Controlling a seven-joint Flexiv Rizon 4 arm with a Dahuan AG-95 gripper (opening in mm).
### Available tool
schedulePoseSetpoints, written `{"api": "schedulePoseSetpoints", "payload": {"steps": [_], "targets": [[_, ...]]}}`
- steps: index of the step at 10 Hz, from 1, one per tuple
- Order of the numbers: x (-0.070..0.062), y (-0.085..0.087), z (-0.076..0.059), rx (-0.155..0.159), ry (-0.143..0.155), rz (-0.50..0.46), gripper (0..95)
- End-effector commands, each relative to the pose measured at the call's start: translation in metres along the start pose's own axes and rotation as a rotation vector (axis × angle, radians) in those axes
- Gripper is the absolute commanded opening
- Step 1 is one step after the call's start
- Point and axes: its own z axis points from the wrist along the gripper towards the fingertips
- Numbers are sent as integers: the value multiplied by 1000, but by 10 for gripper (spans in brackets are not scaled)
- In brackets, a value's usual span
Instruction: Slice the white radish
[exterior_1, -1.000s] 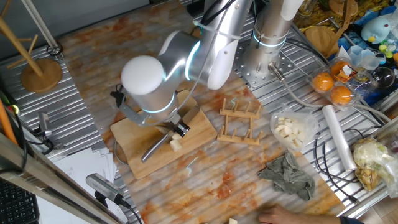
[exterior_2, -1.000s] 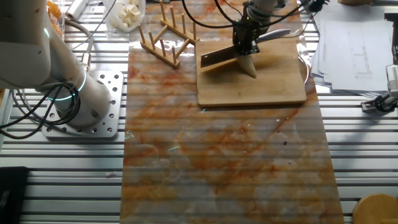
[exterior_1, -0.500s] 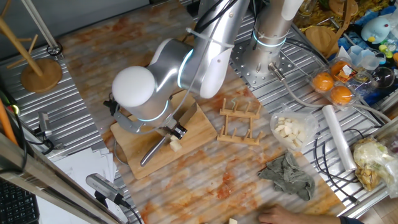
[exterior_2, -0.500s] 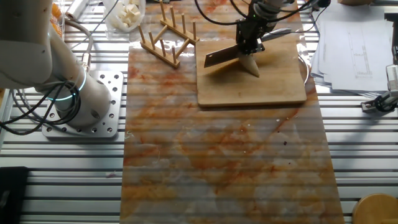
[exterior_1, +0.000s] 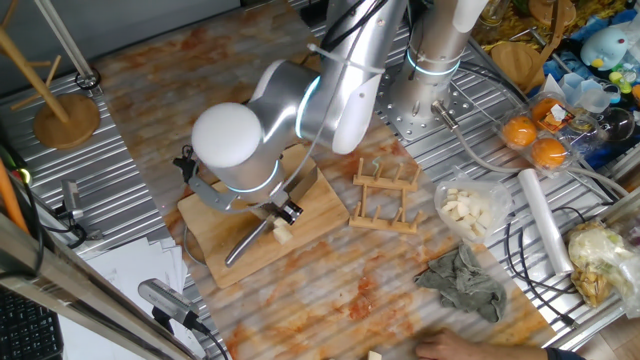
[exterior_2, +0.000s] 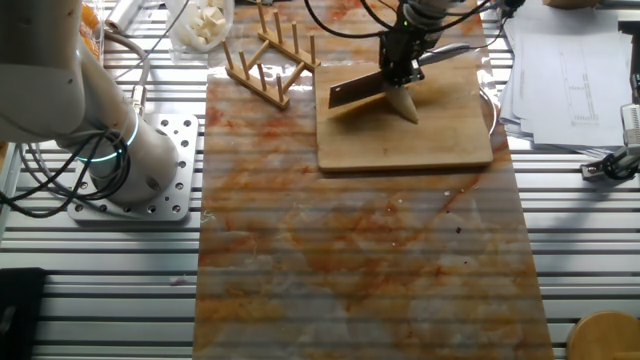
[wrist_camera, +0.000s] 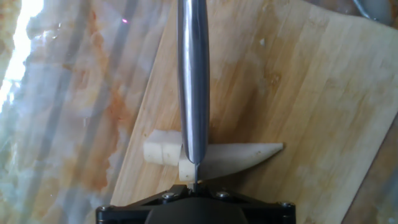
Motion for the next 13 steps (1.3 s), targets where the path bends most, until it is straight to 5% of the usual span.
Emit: {"api": "schedulePoseSetpoints", "payload": {"steps": [1,3,9,11,13], "targets": [[3,-9,-7,-8,1,-21,0],[3,-10,-18,-13,-2,-11,0],[-10,-5,3,20,-18,-16,0],[-9,-5,4,57,7,-45,0],[-6,-4,5,55,11,-51,0]]}}
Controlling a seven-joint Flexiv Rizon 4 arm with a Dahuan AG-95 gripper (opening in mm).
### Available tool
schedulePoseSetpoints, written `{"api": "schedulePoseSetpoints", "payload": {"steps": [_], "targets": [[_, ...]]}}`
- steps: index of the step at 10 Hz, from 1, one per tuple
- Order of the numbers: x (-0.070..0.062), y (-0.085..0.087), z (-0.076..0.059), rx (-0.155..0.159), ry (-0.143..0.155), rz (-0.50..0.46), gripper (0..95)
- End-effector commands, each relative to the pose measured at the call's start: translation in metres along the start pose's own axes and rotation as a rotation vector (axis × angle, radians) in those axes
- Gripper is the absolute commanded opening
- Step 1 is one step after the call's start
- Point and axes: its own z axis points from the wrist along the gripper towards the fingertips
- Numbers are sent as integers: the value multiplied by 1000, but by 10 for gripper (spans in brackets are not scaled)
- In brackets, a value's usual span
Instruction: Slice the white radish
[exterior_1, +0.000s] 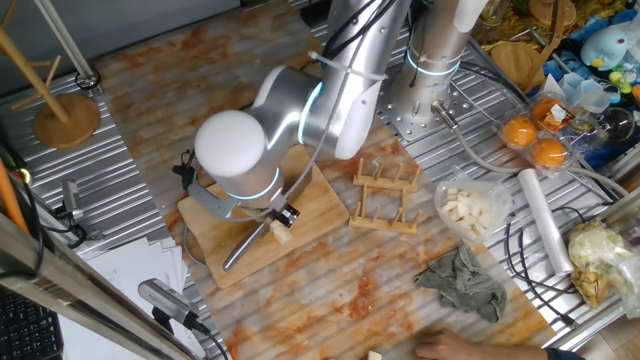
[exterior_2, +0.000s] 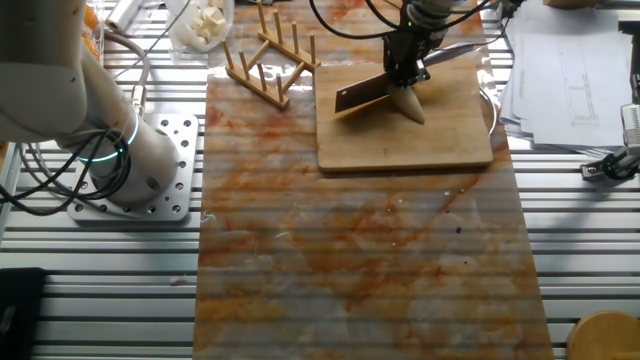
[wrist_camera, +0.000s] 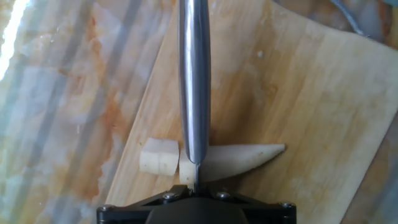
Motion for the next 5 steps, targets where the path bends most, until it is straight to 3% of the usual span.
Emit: {"api": "schedulePoseSetpoints", "payload": {"steps": [1,3,5], "targets": [[2,0,1,-5,-3,-19,0],[7,-1,0,-23,-29,-17,0],[9,1,1,-36,-33,-23,0]]}}
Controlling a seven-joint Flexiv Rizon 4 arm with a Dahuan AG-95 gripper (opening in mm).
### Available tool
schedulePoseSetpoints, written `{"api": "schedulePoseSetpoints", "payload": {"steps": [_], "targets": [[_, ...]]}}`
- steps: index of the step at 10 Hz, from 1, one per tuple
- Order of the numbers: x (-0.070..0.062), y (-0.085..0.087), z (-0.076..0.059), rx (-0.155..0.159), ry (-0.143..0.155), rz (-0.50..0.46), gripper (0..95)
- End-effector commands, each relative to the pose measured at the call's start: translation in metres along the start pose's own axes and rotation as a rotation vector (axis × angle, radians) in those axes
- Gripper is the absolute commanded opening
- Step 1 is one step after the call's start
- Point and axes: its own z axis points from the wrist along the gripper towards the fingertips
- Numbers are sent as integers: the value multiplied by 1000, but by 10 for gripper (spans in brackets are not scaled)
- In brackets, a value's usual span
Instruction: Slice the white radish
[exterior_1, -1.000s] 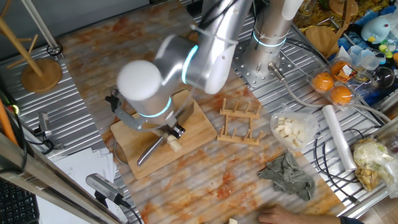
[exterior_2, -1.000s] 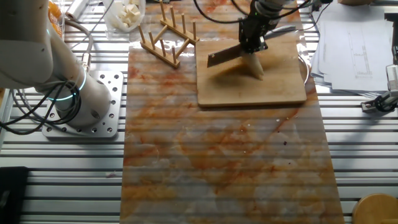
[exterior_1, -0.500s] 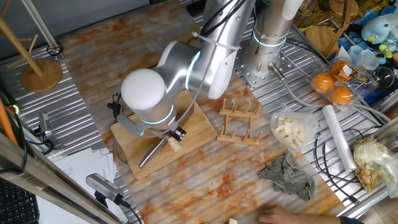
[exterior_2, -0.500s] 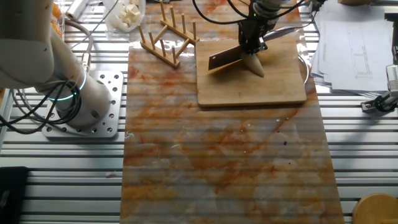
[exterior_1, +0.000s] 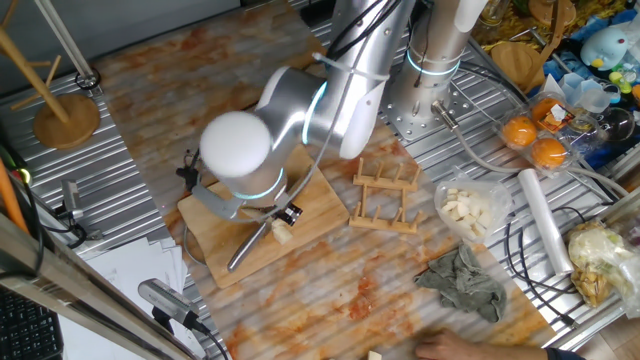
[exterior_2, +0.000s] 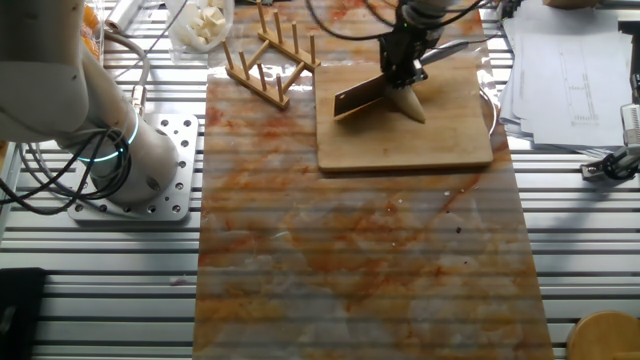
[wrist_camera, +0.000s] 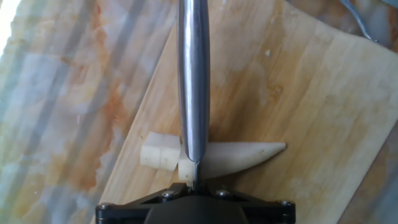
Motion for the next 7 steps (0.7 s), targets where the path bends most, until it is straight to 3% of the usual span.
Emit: {"api": "schedulePoseSetpoints", "payload": {"steps": [1,7], "targets": [[1,-3,-6,-10,7,-5,0],[-4,-9,-45,-52,10,35,0]]}}
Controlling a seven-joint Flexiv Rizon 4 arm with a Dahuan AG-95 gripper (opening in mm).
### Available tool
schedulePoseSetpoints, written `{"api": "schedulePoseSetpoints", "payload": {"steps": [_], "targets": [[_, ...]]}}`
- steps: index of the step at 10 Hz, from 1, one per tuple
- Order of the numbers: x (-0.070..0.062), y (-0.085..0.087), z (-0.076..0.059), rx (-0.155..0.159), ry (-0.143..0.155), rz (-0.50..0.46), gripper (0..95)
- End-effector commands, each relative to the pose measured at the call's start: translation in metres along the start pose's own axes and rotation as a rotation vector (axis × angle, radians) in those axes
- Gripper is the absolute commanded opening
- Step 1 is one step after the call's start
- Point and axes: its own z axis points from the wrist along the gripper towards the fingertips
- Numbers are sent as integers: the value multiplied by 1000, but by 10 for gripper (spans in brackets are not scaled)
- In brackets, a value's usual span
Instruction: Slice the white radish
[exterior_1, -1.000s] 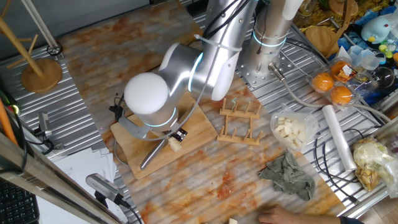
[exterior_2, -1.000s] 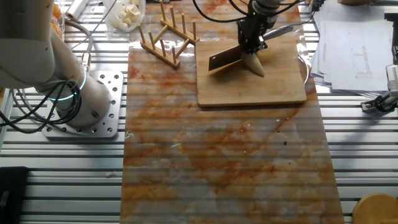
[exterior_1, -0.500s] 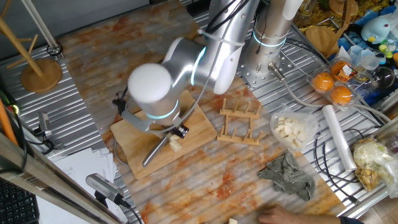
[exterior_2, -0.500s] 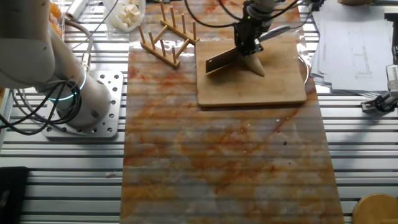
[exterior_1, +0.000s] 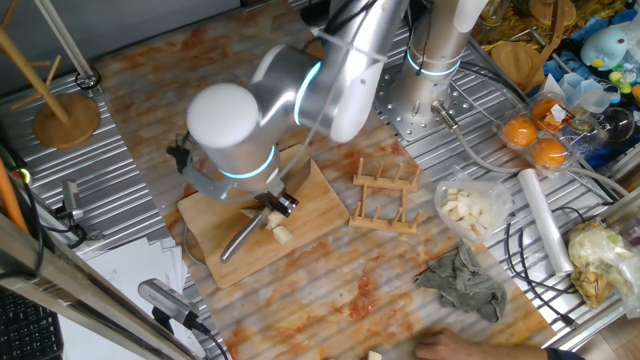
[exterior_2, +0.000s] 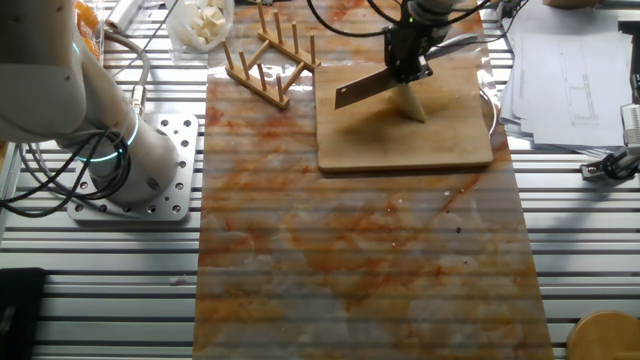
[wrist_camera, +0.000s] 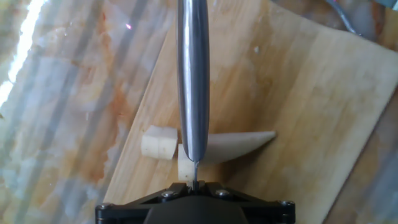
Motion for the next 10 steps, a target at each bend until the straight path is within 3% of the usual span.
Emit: {"api": "schedulePoseSetpoints", "payload": {"steps": [1,4,6,10], "targets": [[-10,-2,-5,-3,3,3,0],[-15,-3,-10,0,1,0,0],[-26,-5,-23,-1,5,0,0],[-26,-5,-23,-2,-3,-45,0]]}}
